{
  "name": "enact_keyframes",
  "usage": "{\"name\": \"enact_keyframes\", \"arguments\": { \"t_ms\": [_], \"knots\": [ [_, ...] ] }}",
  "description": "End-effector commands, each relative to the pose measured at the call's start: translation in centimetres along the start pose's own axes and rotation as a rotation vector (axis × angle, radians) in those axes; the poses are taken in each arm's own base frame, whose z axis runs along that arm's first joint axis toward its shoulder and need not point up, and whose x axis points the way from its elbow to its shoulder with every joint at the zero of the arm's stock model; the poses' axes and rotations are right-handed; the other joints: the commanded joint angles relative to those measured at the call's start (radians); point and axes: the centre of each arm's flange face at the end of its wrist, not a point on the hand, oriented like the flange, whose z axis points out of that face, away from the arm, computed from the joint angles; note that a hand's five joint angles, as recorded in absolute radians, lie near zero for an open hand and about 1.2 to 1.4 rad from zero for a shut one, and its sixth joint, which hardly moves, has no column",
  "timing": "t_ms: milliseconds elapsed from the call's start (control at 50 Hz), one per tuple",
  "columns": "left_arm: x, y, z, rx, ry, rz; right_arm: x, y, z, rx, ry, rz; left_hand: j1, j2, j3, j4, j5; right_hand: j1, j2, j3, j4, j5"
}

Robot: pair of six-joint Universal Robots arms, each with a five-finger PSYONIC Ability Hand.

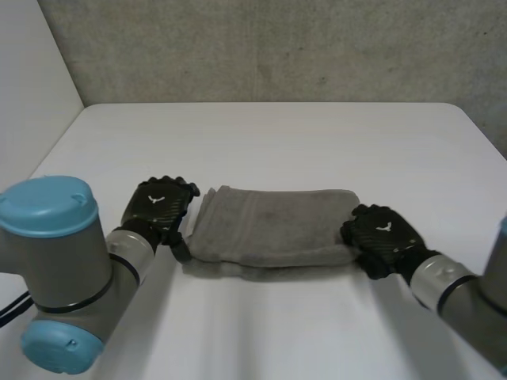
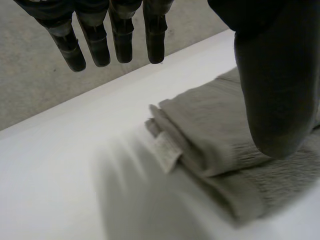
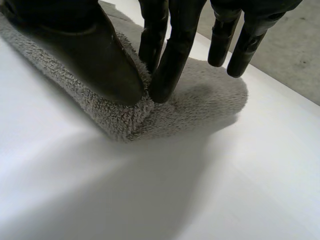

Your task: Fold the towel.

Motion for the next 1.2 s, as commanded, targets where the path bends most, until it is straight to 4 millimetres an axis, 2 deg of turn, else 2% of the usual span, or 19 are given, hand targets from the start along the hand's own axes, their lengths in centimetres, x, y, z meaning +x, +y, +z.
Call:
{"name": "enact_keyframes", "arguments": {
  "t_ms": [20, 140, 240, 300, 340, 360, 400, 460, 500, 560, 640, 700, 720, 740, 760, 940, 1020, 1100, 1200],
  "knots": [
    [-1.4, -0.5, -0.7, 0.01, -0.037, -0.013, 5.2, -2.5, -1.2, 0.054, 0.036, 0.0, -0.089, -0.063, -0.051, -0.059, -0.032, 0.165, 0.081, -0.043, -0.076, 0.088],
    [-1.8, -0.8, -0.5, 0.021, -0.05, -0.017, 5.7, -5.9, -1.1, 0.107, 0.026, -0.052, -0.089, -0.063, -0.051, -0.059, -0.032, 0.165, 0.081, -0.043, -0.076, 0.088],
    [-1.9, -1.1, -0.5, 0.03, -0.053, -0.02, 1.9, -11.2, -0.1, 0.226, -0.038, -0.122, -0.092, -0.065, -0.051, -0.059, -0.035, 0.165, 0.081, -0.043, -0.076, 0.088],
    [-2.0, -1.3, -0.4, 0.037, -0.055, -0.021, 0.5, -12.1, 0.2, 0.243, -0.052, -0.14, -0.092, -0.065, -0.051, -0.059, -0.035, 0.165, 0.081, -0.043, -0.076, 0.088],
    [-2.1, -1.5, -0.4, 0.042, -0.059, -0.022, -3.2, -12.9, 0.9, 0.265, -0.122, -0.168, -0.092, -0.065, -0.051, -0.059, -0.035, 0.165, 0.081, -0.043, -0.076, 0.088],
    [-2.1, -1.5, -0.4, 0.042, -0.059, -0.022, -3.2, -12.9, 0.9, 0.265, -0.122, -0.168, -0.092, -0.065, -0.051, -0.059, -0.035, 0.165, 0.081, -0.043, -0.076, 0.088],
    [-2.6, -1.6, -0.3, 0.046, -0.074, -0.026, -7.1, -12.7, 1.4, 0.265, -0.203, -0.192, -0.098, -0.071, -0.051, -0.059, -0.041, 0.165, 0.081, -0.043, -0.076, 0.088],
    [-2.8, -1.7, -0.3, 0.047, -0.08, -0.028, -9.1, -12.2, 1.5, 0.258, -0.256, -0.2, -0.1, -0.074, -0.051, -0.059, -0.044, 0.165, 0.081, -0.043, -0.076, 0.088],
    [-2.9, -1.7, -0.3, 0.048, -0.082, -0.028, -12.6, -10.9, 1.6, 0.235, -0.346, -0.217, -0.1, -0.074, -0.051, -0.059, -0.044, 0.165, 0.081, -0.043, -0.076, 0.088],
    [-2.9, -1.8, -0.4, 0.05, -0.082, -0.03, -15.1, -9.1, 1.9, 0.202, -0.409, -0.228, -0.103, -0.077, -0.051, -0.059, -0.047, 0.165, 0.081, -0.043, -0.076, 0.088],
    [-2.9, -1.8, -0.4, 0.05, -0.082, -0.028, -16.4, -7.3, 2.2, 0.161, -0.438, -0.244, -0.106, -0.08, -0.051, -0.059, -0.05, 0.165, 0.081, -0.043, -0.076, 0.088],
    [-2.9, -1.9, -0.3, 0.054, -0.081, -0.03, -16.4, -6.4, 2.2, 0.131, -0.426, -0.261, -0.106, -0.08, -0.051, -0.059, -0.05, 0.021, -0.064, -0.043, -0.076, -0.057],
    [-2.8, -2.0, -0.3, 0.058, -0.08, -0.029, -16.0, -6.2, 2.2, 0.12, -0.408, -0.265, -0.106, -0.08, -0.051, -0.059, -0.05, -0.649, -0.733, -0.043, -0.076, -0.727],
    [-2.8, -2.0, -0.3, 0.058, -0.08, -0.029, -16.0, -6.2, 2.2, 0.12, -0.408, -0.265, -0.106, -0.08, -0.051, -0.059, -0.05, -0.656, -0.74, -0.043, -0.076, -0.733],
    [-2.7, -2.2, -0.3, 0.066, -0.074, -0.028, -15.6, -6.3, 2.1, 0.115, -0.387, -0.262, -0.106, -0.08, -0.051, -0.059, -0.05, -1.056, -1.141, -0.043, -0.076, -1.134],
    [-0.9, -5.5, 0.3, 0.193, -0.023, -0.053, -10.6, -9.9, 0.0, 0.188, -0.243, -0.183, -0.106, -0.08, -0.051, -0.059, -0.05, -1.056, -1.141, -0.043, -0.076, -1.134],
    [0.0, -6.4, 1.0, 0.225, 0.003, -0.081, -7.0, -11.2, -1.3, 0.215, -0.142, -0.067, -0.106, -0.08, -0.051, -0.059, -0.05, -1.056, -1.141, -0.043, -0.076, -1.134],
    [1.4, -6.4, 2.2, 0.221, 0.044, -0.126, -4.2, -10.9, -1.3, 0.199, -0.076, 0.062, -0.103, -0.077, -0.051, -0.059, -0.047, -1.056, -1.141, -0.043, -0.076, -1.134],
    [3.7, -5.0, 2.8, 0.185, 0.098, -0.129, -3.5, -9.3, 0.2, 0.143, -0.071, 0.15, -0.098, -0.071, -0.051, -0.059, -0.041, -1.056, -1.141, -0.043, -0.076, -1.134]
  ]
}}
